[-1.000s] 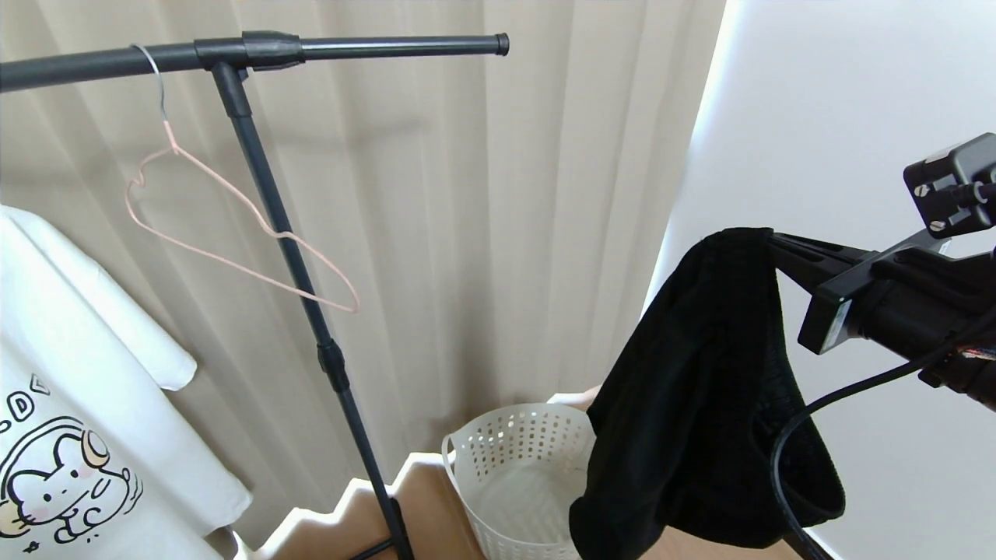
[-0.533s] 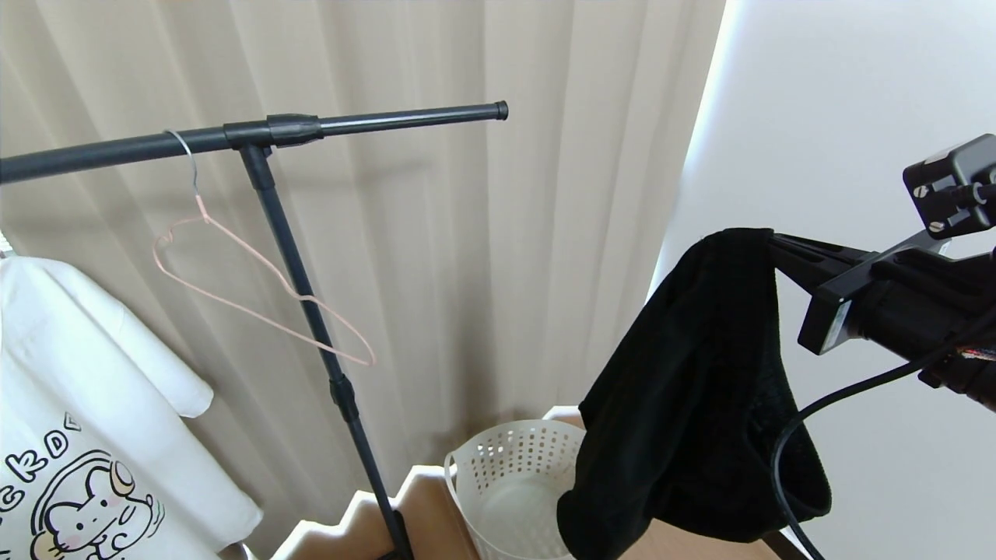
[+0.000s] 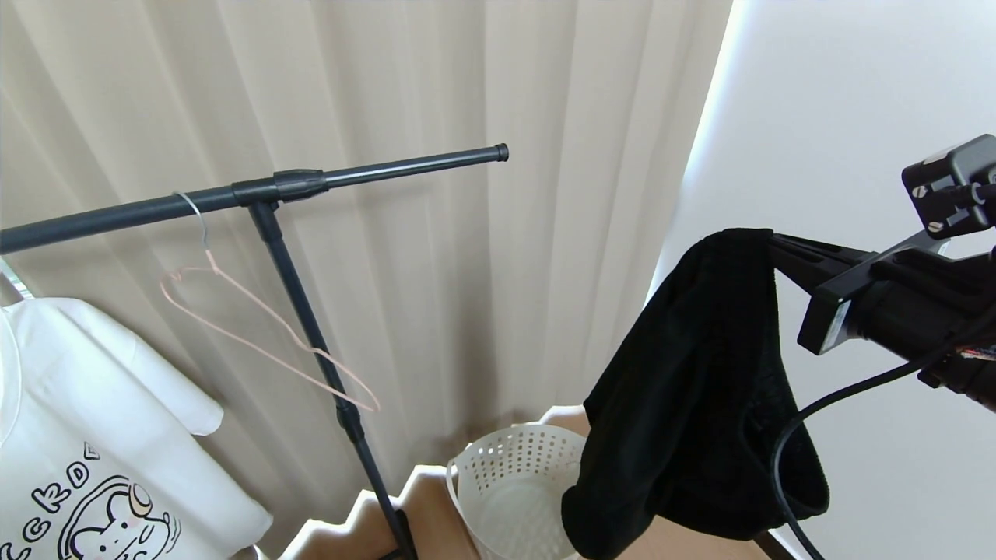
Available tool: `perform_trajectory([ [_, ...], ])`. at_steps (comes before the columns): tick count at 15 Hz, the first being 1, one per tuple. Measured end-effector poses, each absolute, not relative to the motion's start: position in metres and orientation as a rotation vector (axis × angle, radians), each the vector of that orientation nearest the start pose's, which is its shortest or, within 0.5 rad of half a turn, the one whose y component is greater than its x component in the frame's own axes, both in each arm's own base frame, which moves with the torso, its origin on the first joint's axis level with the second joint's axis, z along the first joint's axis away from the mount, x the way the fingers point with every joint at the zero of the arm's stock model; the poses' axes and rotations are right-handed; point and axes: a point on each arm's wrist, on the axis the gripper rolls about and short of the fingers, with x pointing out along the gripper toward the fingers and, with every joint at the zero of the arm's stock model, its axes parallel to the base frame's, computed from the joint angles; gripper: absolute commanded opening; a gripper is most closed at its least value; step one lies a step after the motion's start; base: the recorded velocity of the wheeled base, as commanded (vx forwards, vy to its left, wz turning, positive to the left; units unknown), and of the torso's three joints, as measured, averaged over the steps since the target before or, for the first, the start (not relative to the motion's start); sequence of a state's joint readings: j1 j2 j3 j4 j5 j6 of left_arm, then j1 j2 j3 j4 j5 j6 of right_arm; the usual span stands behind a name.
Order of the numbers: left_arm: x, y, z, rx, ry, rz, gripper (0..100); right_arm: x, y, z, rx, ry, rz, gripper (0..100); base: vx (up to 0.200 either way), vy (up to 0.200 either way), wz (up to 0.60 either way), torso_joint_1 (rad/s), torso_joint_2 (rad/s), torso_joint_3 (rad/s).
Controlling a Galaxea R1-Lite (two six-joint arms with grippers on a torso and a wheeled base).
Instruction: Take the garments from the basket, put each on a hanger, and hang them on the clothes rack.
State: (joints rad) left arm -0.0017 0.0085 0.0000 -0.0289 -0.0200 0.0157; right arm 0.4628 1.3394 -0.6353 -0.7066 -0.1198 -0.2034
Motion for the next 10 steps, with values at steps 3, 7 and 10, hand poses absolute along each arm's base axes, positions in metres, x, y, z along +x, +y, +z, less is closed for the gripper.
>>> perform_trajectory([
  [3,-0.0222,-0.0004,0.0786,0.016,-0.020,-0.022,100,0.1943,0.0940,0.2364,-0.201,-0.036,0.342,0,0.000,0.000,0.00,0.170,-0.38,-0.214],
  [7,-0.0222,-0.0004,0.0786,0.016,-0.020,-0.021,100,0.1943,0.0940,0.2363,-0.201,-0.036,0.342,0,0.000,0.000,0.00,0.170,-0.36,-0.194],
  [10,-0.0222,-0.0004,0.0786,0.016,-0.021,-0.021,100,0.1943,0.0939,0.2363,-0.201,-0.036,0.342,0,0.000,0.000,0.00,0.168,-0.35,-0.194],
])
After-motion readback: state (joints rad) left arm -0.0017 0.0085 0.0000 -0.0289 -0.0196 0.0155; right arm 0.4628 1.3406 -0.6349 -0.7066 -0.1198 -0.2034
